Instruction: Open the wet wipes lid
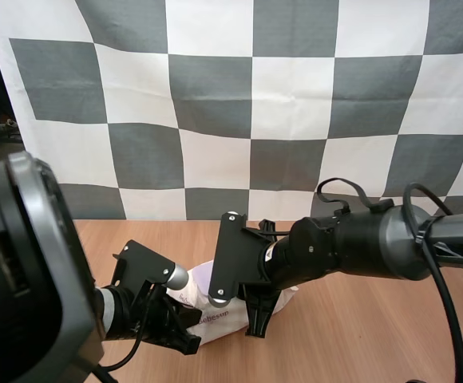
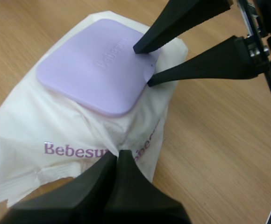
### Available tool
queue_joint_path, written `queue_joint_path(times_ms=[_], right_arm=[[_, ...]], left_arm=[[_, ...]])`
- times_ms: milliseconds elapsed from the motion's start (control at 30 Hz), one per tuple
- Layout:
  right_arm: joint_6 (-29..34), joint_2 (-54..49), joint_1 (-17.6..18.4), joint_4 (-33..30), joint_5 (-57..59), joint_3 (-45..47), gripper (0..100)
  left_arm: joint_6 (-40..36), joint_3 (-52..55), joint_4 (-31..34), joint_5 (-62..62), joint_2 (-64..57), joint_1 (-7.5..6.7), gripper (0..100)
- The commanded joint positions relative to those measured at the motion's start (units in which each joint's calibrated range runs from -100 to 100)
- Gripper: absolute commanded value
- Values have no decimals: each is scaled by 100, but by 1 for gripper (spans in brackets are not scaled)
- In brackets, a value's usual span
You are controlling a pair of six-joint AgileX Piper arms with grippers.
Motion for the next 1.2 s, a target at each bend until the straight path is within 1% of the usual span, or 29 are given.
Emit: queue_joint_path(times_ms=[0, 133, 200, 300, 367, 400, 733, 1000, 1167], right_arm=[[-4, 45, 4, 4, -78, -6, 41], [-4, 49, 4, 4, -242, -6, 41], [17, 49, 4, 4, -308, -6, 39], [17, 49, 4, 165, -459, -6, 23], [17, 49, 4, 176, -586, -6, 6], [17, 49, 4, 187, -633, -6, 0], [17, 49, 4, 253, -1337, -6, 0], [17, 54, 4, 253, -1472, -6, 0], [17, 54, 4, 253, -1953, -6, 0]], left_arm=[[87, -1, -1, 1, -2, -3, 0], [87, -1, -1, 1, -2, -3, 0], [87, -1, -1, 1, -2, -3, 0], [87, -1, -1, 1, -2, -3, 0], [87, -1, -1, 1, -2, -3, 0], [87, -1, -1, 1, -2, -3, 0], [87, -1, 1, 17, -2, -3, 0], [87, -1, 1, 74, -2, -3, 0], [87, -1, 1, 74, -2, -3, 0]])
